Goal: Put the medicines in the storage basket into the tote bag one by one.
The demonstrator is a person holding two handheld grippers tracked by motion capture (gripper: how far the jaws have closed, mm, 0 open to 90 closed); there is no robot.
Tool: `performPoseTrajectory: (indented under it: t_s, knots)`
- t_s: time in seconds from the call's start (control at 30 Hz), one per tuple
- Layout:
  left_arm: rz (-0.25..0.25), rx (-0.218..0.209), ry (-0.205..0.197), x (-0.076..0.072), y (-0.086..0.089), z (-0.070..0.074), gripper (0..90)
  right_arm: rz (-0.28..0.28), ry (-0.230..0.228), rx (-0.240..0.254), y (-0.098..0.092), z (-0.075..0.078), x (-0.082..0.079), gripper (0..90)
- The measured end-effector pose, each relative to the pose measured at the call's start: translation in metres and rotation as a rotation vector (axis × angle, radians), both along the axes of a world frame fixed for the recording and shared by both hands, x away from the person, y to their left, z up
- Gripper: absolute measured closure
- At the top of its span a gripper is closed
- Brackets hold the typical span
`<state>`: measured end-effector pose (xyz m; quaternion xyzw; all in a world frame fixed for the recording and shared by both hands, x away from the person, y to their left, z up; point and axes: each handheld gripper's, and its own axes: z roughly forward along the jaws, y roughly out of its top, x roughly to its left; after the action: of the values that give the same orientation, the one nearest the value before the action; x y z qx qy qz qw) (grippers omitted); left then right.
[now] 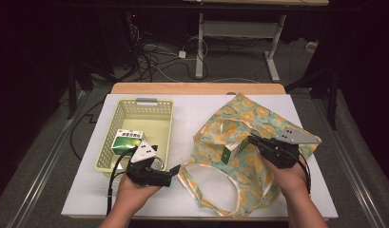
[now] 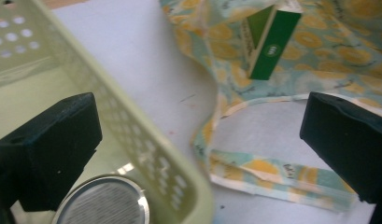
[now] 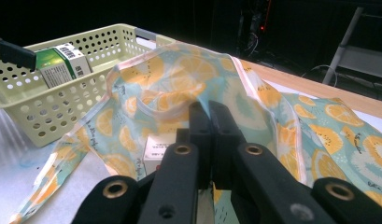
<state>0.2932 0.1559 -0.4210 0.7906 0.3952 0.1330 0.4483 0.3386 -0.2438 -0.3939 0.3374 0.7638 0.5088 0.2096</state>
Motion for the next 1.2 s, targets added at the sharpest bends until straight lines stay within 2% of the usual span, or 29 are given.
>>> performPoseTrajectory:
  t_s: [0.13,0.2,0.6,1.2]
  knots:
    - [0.037,0.021,-0.006,0.002,0.011,0.002,0.0,-0.001,0.000,0.003,0.000,0.001,0.000,90.0]
    - [0.063,0.017,0.001,0.003,0.021,0.002,0.0,0.001,-0.002,0.003,0.000,0.000,0.000,90.0]
    - [0.133,0.040,0.011,0.009,0.049,0.002,0.0,-0.004,0.000,0.008,-0.001,0.001,0.000,90.0]
    - [0.256,0.037,0.023,0.014,0.093,0.000,0.0,-0.006,0.001,0.007,-0.002,0.000,0.000,90.0]
